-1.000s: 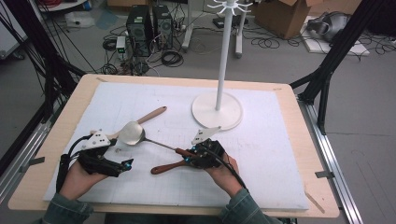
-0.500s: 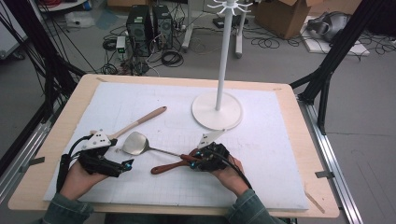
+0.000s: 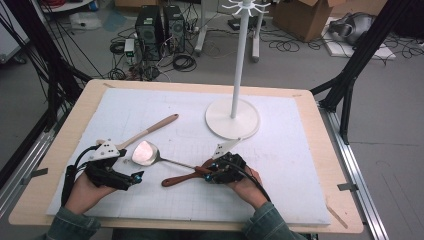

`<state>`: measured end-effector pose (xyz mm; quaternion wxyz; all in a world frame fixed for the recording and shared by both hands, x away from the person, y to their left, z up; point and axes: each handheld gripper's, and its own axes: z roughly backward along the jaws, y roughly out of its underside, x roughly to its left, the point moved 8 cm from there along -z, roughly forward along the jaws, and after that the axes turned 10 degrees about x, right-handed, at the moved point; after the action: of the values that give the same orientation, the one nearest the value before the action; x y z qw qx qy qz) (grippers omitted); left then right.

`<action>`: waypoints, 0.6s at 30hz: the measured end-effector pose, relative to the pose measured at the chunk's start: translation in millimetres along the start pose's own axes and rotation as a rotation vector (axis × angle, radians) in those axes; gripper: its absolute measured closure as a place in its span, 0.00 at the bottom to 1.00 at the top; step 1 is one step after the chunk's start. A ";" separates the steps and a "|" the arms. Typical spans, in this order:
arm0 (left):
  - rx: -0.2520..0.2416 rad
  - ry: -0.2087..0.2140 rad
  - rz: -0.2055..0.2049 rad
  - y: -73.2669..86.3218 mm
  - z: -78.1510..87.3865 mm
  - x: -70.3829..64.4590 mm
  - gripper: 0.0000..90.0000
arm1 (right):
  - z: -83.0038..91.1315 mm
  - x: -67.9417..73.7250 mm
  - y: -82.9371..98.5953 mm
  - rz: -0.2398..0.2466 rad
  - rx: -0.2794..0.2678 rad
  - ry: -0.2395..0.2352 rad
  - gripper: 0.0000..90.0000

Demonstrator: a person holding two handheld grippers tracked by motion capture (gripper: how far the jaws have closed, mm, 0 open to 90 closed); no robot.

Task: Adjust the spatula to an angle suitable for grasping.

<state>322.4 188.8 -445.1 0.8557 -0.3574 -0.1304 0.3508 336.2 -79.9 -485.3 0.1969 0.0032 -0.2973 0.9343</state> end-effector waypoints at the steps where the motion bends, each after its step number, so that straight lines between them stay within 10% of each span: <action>1: 0.002 -0.002 -0.002 0.1 -0.1 0.1 0.02 | 0.5 0.1 0.6 -0.004 0.001 -0.005 0.79; 18: 0.004 0.011 -0.009 0.4 -2.4 -0.9 0.02 | 17.8 -1.3 13.8 -0.029 -0.022 0.012 0.63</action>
<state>322.7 187.2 -447.1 0.8587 -0.3569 -0.1264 0.3453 330.3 -100.6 -478.4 0.2120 -0.0002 -0.3064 0.9280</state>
